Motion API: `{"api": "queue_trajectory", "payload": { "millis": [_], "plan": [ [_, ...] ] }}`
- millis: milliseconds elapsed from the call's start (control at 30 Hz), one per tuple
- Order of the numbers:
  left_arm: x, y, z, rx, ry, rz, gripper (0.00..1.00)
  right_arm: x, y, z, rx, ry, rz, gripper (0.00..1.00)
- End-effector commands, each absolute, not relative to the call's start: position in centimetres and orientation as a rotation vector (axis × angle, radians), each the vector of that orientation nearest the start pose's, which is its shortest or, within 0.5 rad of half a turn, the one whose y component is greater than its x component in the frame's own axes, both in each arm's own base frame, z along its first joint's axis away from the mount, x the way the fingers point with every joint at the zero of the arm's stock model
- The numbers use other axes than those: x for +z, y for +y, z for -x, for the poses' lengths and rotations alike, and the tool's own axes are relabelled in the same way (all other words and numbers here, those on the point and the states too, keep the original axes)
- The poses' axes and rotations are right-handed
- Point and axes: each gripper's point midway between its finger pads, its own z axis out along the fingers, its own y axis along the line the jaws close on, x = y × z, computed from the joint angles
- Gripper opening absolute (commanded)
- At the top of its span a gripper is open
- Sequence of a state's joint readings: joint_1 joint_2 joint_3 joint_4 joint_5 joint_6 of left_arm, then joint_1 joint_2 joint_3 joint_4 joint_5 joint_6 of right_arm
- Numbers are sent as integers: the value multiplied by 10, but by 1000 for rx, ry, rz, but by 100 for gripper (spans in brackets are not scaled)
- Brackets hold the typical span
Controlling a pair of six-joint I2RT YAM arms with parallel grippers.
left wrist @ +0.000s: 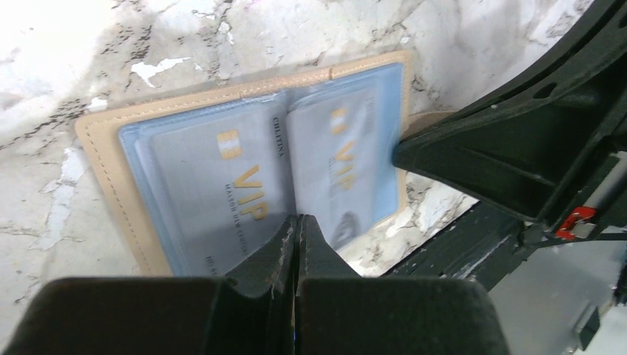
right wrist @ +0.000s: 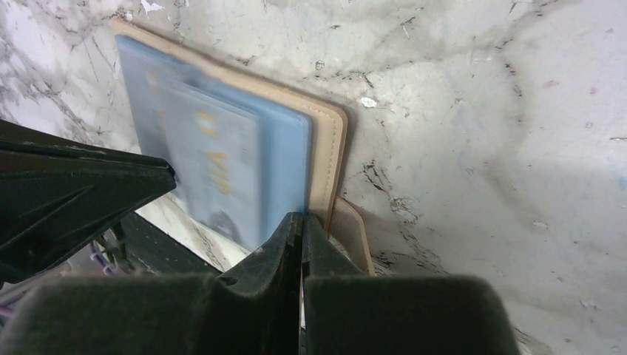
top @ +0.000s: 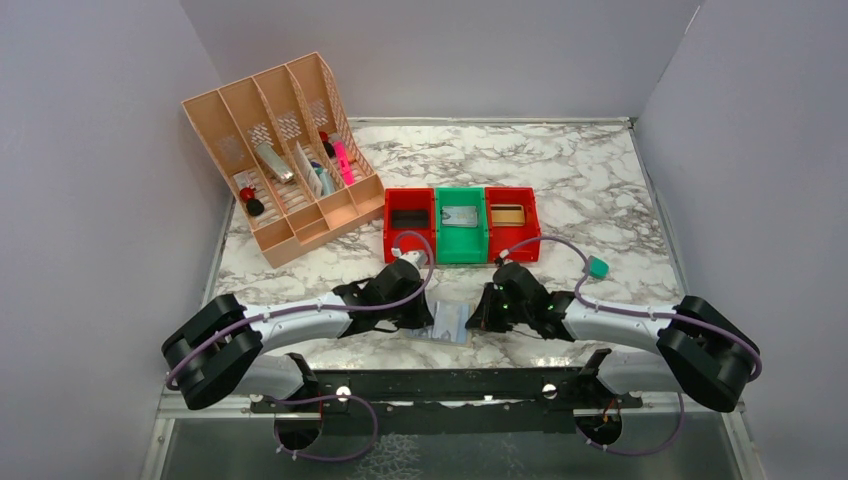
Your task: Take the credit cards out of the card holder
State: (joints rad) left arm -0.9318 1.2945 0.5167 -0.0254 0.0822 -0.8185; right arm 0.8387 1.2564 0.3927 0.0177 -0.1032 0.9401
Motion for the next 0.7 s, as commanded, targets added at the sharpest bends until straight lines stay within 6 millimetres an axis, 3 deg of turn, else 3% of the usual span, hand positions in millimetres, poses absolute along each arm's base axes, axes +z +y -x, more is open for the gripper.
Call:
{"api": "queue_trajectory", "payload": {
  "millis": [0,167,433,667],
  "plan": [
    [43,-274,-157,-790,2565,-221,0,4,228,-154,697,2666,-72,6],
    [41,-275,-156,-793,2573,-223,2,15,234,-158,729,2646,-52,7],
    [52,-288,-154,-915,2528,-224,24,41,251,-161,847,2584,22,16],
    [54,-294,-155,-939,2519,-233,32,61,268,-166,944,2518,123,27]
  ]
}}
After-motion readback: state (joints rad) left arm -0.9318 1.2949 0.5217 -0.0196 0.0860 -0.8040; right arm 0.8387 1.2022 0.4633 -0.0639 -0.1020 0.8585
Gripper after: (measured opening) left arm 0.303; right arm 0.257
